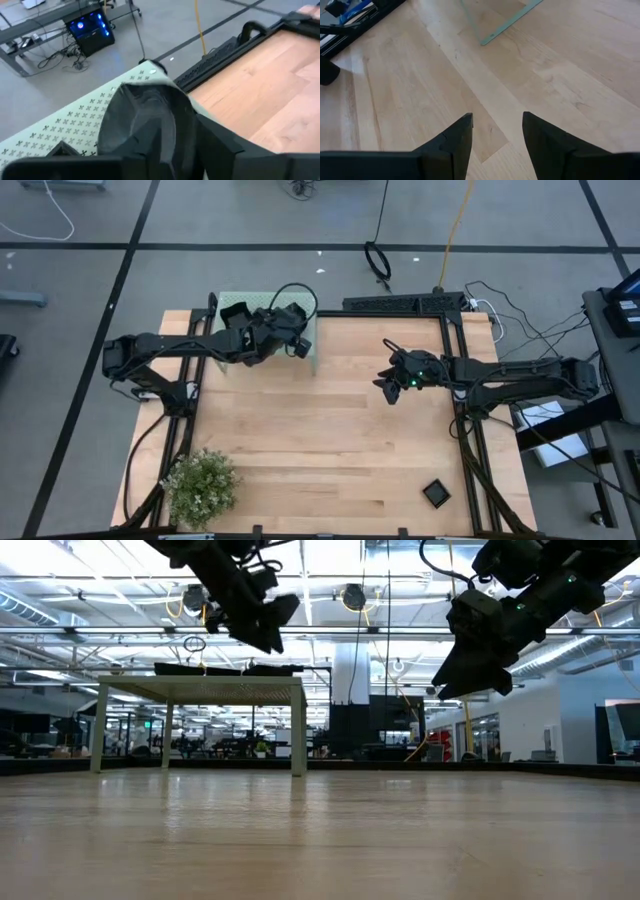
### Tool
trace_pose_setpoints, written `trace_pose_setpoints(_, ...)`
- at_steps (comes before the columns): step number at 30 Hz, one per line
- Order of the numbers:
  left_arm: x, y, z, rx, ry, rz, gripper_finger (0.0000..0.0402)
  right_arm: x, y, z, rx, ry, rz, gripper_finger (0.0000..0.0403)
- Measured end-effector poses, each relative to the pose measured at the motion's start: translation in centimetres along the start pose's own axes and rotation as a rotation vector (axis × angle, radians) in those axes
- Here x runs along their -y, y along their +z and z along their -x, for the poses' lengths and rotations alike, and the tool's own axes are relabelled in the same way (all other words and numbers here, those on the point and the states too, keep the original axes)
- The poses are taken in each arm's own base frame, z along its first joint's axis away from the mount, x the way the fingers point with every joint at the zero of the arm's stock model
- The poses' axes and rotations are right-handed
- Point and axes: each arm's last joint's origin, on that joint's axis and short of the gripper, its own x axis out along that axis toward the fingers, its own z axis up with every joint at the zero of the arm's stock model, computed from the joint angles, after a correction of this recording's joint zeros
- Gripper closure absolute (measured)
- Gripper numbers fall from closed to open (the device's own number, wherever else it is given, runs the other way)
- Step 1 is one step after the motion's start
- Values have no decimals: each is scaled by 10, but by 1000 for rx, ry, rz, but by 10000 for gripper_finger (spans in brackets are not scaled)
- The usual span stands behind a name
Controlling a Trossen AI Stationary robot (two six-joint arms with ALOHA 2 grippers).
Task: Pick & Place Mini shaped plates
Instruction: Stack the leaf shaped plate on top of the leaf shaped plate on the shelf, then stack the square plate on top of the square plate on the shelf
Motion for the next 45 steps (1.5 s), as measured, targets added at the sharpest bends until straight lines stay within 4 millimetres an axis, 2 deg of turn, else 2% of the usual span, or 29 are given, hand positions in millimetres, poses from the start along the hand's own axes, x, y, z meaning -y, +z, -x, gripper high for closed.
trace_pose_setpoints(6, 0, 11, 18, 73, -45, 36, 228, 0, 0, 0, -3, 3, 0, 243)
trace_pose_setpoints(12, -3, 25, 44, 164, -102, 81, 203, -1, -3, 4, -68, 65, -26, 243)
trace_pose_setpoints(14, -3, 28, 52, 185, -128, 92, 202, -1, -10, 8, -163, 114, -41, 243)
trace_pose_setpoints(17, 2, 31, 63, 225, -172, 115, 201, -1, -30, 18, -395, 152, -52, 243)
trace_pose_setpoints(23, 14, 29, 74, 240, -234, 104, 201, -4, -76, 45, -889, 90, -16, 243)
trace_pose_setpoints(26, 18, 27, 77, 235, -249, 94, 201, -11, -89, 55, -1023, 102, 25, 243)
trace_pose_setpoints(31, 21, 27, 81, 243, -268, 95, 201, -30, -104, 62, -1041, 247, 241, 243)
trace_pose_setpoints(39, 23, 24, 82, 232, -272, 80, 201, -77, -125, 60, -853, 650, 604, 243)
trace_pose_setpoints(42, 23, 24, 82, 232, -272, 81, 201, -89, -140, 55, -854, 714, 689, 243)
trace_pose_setpoints(45, 23, 24, 82, 232, -272, 79, 201, -94, -156, 48, -871, 700, 773, 243)
